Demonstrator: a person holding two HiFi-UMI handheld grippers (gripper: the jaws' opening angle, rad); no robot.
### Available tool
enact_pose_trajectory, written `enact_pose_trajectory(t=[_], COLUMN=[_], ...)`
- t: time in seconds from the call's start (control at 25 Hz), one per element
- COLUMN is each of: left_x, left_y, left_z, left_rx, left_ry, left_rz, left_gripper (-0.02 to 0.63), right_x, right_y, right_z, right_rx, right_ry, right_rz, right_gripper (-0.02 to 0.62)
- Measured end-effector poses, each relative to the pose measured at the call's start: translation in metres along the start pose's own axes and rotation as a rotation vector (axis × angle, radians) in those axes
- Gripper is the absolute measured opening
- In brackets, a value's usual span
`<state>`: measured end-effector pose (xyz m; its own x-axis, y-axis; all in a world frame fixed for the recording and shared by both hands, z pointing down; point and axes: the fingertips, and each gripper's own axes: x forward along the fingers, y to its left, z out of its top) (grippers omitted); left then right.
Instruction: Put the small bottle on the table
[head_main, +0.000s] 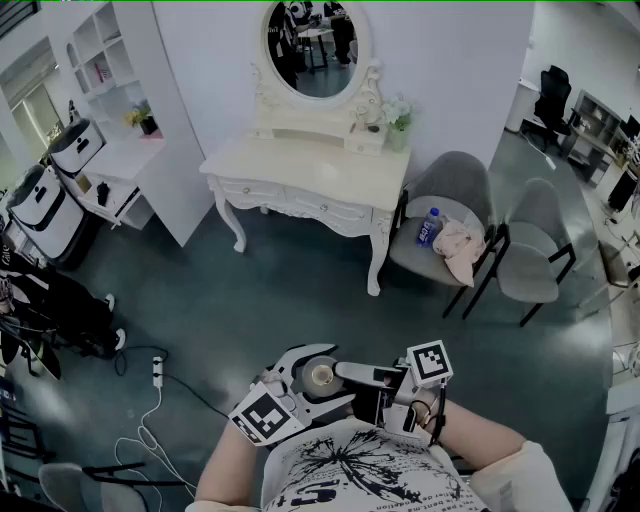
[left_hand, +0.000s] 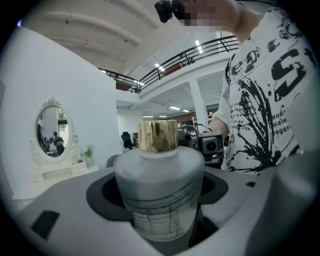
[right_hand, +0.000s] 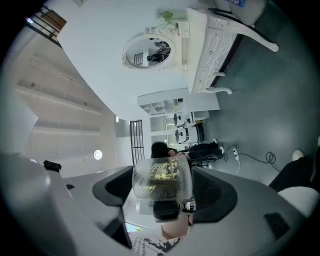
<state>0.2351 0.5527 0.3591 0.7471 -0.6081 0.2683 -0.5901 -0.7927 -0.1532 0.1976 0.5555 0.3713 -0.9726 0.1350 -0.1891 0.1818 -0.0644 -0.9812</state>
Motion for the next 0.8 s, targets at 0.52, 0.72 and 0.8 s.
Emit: enact_pose_trajectory(t=[0.52, 0.72, 0.8], left_x=[0.021, 0.021, 0.021], left_y=[0.013, 0.028, 0.038], left_z=[-0.006, -0.012, -0.020], left_rx=[-0.034, -0.039, -0.052], left_ry=[0.014, 0.030, 0.035], left_rz=[0.007, 0.037, 0.043], left_gripper=[0.354, 0.354, 0.354], right_x=[-0.011, -0.004, 0.001], right_y=[-0.007, -0.011, -0.017], right_z=[0.021, 0.035, 0.043], right_rx=[0.022, 0.027, 0.036], right_ry=[-0.005, -0.010, -0.020], right_rz=[-0.016, -0.004, -0.011], right_gripper=[0.379, 0.377, 0.377])
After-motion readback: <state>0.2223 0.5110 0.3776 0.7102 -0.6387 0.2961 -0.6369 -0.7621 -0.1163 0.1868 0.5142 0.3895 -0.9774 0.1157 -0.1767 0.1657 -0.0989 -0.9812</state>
